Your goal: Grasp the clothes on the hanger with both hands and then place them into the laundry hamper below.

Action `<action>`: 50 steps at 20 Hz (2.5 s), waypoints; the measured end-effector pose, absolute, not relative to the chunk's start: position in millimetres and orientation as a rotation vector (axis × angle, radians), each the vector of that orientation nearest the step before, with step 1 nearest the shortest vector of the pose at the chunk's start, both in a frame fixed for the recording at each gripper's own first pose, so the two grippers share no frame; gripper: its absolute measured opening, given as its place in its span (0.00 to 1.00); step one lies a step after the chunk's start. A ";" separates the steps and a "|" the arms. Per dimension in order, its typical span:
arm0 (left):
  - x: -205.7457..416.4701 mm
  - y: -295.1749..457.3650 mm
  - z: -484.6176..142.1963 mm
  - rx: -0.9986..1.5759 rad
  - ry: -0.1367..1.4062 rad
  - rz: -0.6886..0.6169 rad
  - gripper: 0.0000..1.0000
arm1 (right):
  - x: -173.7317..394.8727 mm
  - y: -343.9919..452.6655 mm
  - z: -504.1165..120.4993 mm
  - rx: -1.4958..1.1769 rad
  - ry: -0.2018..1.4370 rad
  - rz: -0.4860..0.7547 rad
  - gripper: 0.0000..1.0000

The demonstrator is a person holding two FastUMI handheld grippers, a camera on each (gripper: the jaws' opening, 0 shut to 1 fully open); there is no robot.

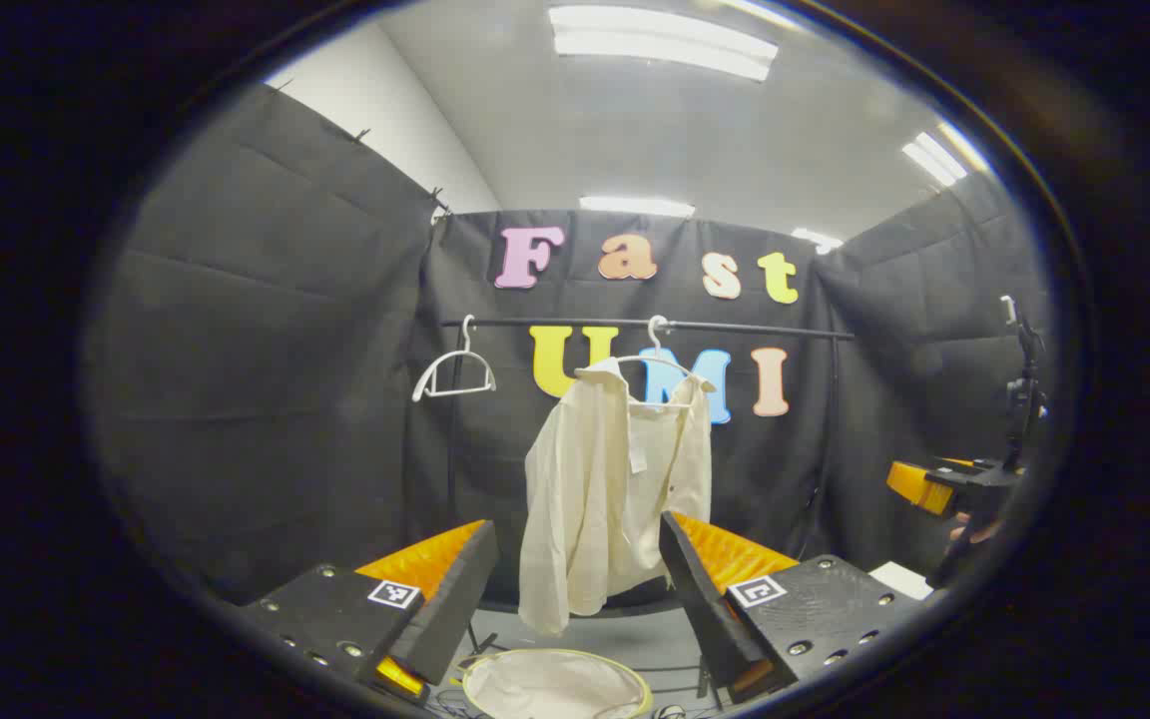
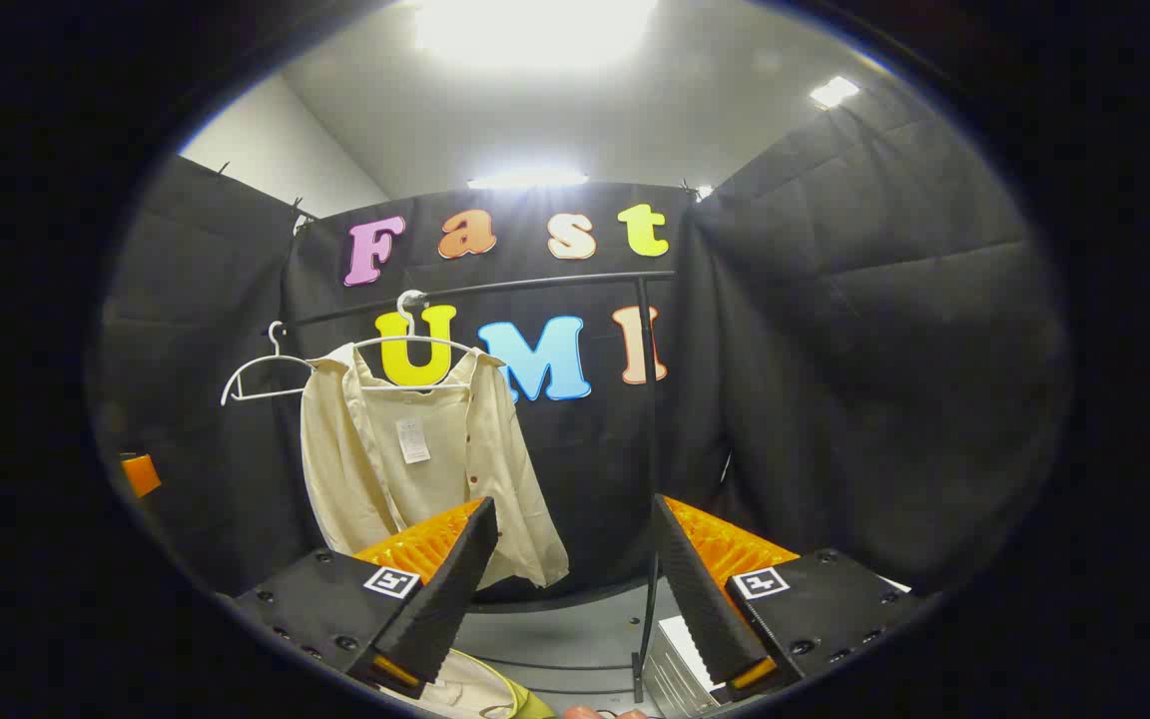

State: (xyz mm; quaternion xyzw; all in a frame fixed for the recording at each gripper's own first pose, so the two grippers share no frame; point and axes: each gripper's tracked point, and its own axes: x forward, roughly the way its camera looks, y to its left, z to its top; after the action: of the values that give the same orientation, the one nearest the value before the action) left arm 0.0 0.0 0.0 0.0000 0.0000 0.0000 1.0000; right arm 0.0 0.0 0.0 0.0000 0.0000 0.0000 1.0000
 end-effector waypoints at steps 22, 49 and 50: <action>37.2 -15.7 -16.7 -0.046 0.062 -0.012 0.95 | 10.5 6.9 -3.2 0.000 0.040 0.017 0.96; 348.5 -113.8 -4.0 -0.033 0.059 0.113 0.95 | 244.9 -30.7 -17.1 0.013 0.067 0.136 0.95; 360.2 -112.1 -8.0 -0.036 0.061 0.130 0.95 | 254.1 -28.7 -19.7 0.015 0.075 0.153 0.95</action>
State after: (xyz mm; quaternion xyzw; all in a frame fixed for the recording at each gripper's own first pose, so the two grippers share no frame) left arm 360.2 -112.1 -8.0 -0.0182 0.0304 0.0651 0.9973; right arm 254.1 -28.7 -19.7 0.0076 0.0375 0.0765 0.9963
